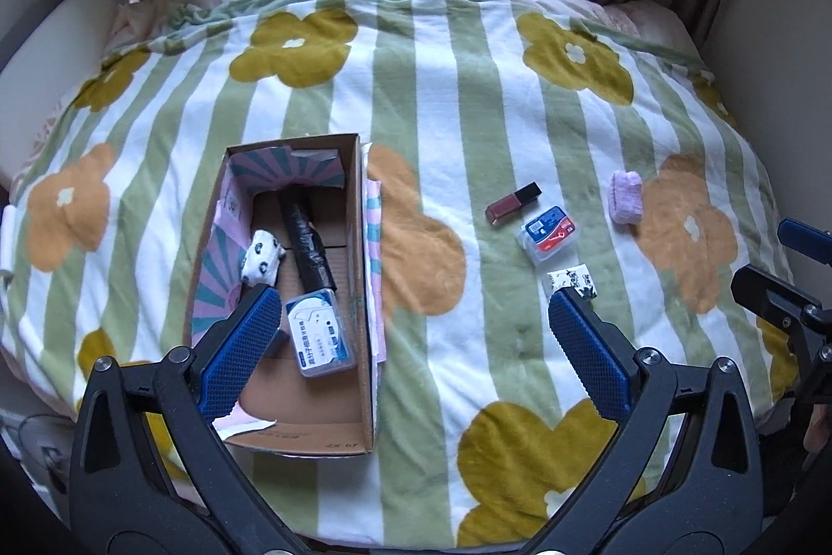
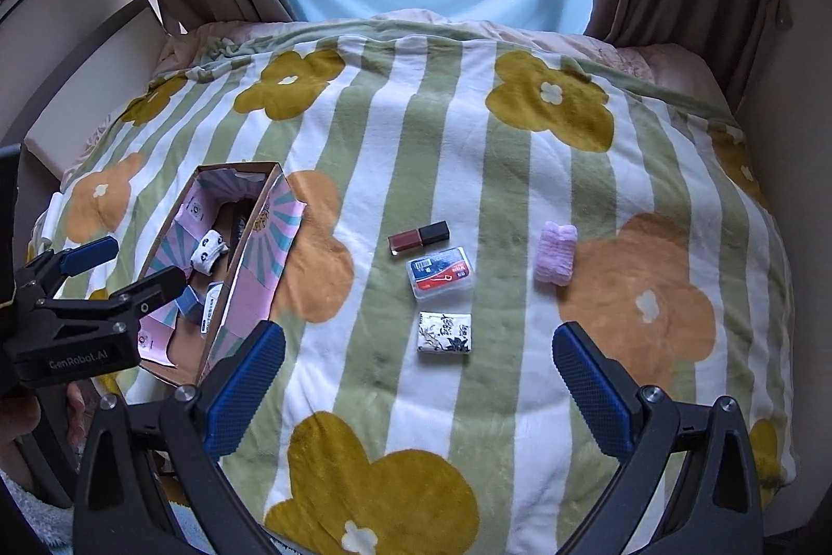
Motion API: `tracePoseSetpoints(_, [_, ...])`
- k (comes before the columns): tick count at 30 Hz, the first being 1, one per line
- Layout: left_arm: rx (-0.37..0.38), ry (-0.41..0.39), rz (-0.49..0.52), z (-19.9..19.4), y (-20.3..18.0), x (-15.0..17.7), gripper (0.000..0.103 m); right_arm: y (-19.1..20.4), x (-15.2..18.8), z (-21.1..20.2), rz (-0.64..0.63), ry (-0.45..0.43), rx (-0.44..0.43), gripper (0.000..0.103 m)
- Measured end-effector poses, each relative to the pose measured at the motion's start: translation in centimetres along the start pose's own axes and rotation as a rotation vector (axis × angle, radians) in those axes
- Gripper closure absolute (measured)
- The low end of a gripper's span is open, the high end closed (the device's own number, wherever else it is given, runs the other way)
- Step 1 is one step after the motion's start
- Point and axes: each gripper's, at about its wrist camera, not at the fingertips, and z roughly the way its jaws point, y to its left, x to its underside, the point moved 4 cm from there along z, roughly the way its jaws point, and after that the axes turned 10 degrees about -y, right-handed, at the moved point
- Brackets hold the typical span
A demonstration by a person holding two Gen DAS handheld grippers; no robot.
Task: Organize objects
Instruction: 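Withdraw both tools from the box toward the remaining items, then grasp the blue-red toothpick case with left tool while right tool grasps the white packet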
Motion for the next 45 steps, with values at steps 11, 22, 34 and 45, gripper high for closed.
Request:
tracePoseSetpoints(11, [0.024,-0.026,0.055,-0.3,-2.3,-0.7,0.001,-0.7,0.4,-0.6,-0.003,-0.016,0.008,0.001])
tracePoseSetpoints(22, [0.092,0.014,0.100,1.5,-3.8,-2.0,0.001,-0.7,0.8,-0.3,-0.001,0.001,0.012,0.001])
tracePoseSetpoints(34, [0.232,0.093,0.297,7.6,-8.5,-3.0,0.001,-0.4,4.5,3.5,0.024,0.045,0.023,0.001])
tracePoseSetpoints(45, [0.359,0.182,0.517,17.6,-13.5,-0.6,0.001,-1.8,7.7,11.2,0.063,0.034,0.060,0.001])
